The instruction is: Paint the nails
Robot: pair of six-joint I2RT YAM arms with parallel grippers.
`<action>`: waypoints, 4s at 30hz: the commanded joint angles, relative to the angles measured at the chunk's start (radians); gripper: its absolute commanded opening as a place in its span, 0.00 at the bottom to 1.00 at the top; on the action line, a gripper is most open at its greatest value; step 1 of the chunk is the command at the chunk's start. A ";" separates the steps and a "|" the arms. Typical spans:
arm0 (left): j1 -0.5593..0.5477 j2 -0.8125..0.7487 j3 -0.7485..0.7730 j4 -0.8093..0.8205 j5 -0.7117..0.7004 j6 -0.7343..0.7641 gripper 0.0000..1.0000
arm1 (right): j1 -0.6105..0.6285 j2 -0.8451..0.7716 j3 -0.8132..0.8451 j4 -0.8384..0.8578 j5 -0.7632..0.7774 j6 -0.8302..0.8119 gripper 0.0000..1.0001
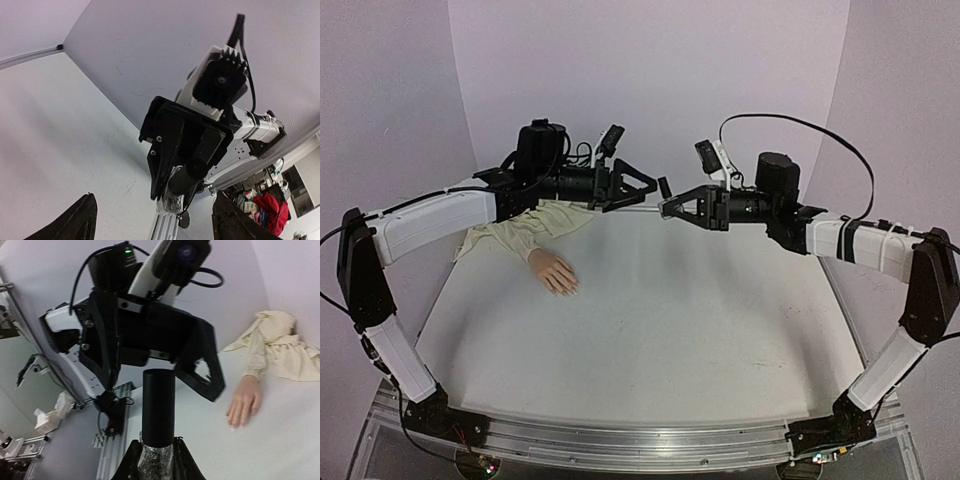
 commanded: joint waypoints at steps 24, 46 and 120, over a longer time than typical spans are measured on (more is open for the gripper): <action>-0.084 -0.007 0.105 0.136 0.020 0.078 0.32 | 0.010 0.059 0.042 0.349 -0.251 0.283 0.00; -0.146 -0.034 0.081 -0.160 -0.581 0.115 0.00 | 0.342 -0.023 -0.020 0.067 1.580 -0.377 0.00; -0.103 -0.193 -0.089 -0.205 -0.298 0.104 0.11 | 0.176 0.079 0.036 0.205 0.119 0.032 0.00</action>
